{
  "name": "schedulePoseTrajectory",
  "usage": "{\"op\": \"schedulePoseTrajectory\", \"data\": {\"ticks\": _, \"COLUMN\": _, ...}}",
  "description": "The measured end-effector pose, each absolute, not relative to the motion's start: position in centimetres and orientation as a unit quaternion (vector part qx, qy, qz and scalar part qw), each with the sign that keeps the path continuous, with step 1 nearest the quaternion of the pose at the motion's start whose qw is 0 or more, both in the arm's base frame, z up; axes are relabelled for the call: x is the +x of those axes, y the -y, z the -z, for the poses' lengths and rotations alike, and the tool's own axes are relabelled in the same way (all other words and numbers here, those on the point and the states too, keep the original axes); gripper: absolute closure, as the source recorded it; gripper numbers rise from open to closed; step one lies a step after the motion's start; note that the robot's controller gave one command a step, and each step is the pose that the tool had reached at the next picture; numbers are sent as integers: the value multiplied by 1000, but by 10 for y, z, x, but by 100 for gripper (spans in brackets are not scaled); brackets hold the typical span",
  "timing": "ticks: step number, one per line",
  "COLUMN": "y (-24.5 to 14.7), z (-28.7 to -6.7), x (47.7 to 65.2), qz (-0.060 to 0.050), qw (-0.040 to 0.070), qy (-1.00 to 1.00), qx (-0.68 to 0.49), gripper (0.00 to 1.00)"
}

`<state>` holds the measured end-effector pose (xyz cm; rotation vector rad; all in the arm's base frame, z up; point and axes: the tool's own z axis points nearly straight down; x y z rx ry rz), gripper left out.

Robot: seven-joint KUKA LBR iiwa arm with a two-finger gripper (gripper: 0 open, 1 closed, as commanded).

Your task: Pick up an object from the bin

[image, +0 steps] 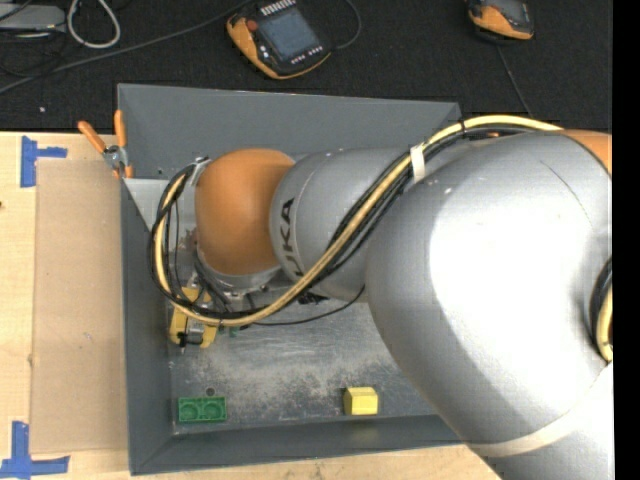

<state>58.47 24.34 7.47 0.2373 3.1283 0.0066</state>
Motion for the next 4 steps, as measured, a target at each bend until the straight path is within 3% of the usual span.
{"op": "schedulePoseTrajectory", "data": {"ticks": 2, "y": -244, "z": -78, "x": 586, "qz": -3, "qw": 3, "qy": -997, "qx": 76, "gripper": 100}}
{"op": "schedulePoseTrajectory", "data": {"ticks": 4, "y": -243, "z": -100, "x": 584, "qz": -2, "qw": 1, "qy": -997, "qx": 77, "gripper": 100}}
